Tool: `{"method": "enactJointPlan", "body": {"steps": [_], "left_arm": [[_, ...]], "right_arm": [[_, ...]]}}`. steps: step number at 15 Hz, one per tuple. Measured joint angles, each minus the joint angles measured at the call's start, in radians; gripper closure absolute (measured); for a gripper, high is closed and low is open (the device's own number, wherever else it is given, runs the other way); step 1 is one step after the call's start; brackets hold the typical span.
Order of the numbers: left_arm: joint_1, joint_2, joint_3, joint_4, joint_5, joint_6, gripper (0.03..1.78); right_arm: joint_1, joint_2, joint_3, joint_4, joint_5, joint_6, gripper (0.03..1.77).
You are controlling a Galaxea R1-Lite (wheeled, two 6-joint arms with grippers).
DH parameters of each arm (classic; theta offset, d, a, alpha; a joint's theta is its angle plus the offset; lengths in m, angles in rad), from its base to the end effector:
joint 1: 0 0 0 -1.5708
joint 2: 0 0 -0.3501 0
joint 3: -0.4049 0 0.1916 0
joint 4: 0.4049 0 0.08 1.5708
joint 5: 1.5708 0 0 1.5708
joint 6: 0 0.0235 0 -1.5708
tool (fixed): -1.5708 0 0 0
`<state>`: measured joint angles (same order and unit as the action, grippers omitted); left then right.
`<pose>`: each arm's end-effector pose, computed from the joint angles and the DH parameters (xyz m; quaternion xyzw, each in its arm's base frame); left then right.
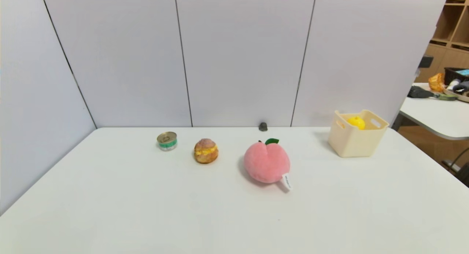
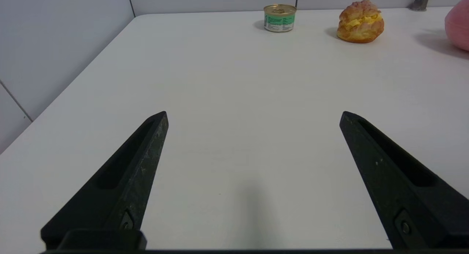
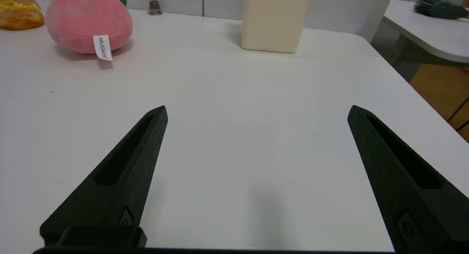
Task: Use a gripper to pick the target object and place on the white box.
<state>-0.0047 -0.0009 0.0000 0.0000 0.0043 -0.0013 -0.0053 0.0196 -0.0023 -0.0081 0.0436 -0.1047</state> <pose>-0.0706 0.0004 0.0754 -0.0007 -0.0004 -0.0002 1.0000 -0.0692 0.0014 0.0783 -0.0522 0.0036 0.0194 0.9984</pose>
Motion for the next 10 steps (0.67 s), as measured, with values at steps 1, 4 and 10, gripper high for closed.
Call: {"method": "enactJointPlan", "body": {"steps": [1, 4, 10], "left_arm": [[0.0, 0.0, 0.0, 0.0, 0.0, 0.0, 0.12], [0.0, 0.0, 0.0, 0.0, 0.0, 0.0, 0.12], [0.0, 0.0, 0.0, 0.0, 0.0, 0.0, 0.12]], "right_arm": [[0.0, -0.009, 0.001, 0.003, 0.0, 0.0, 0.11], [0.001, -0.02, 0.002, 0.003, 0.001, 0.0, 0.11], [0.001, -0.021, 0.002, 0.001, 0.001, 0.001, 0.11]]}}
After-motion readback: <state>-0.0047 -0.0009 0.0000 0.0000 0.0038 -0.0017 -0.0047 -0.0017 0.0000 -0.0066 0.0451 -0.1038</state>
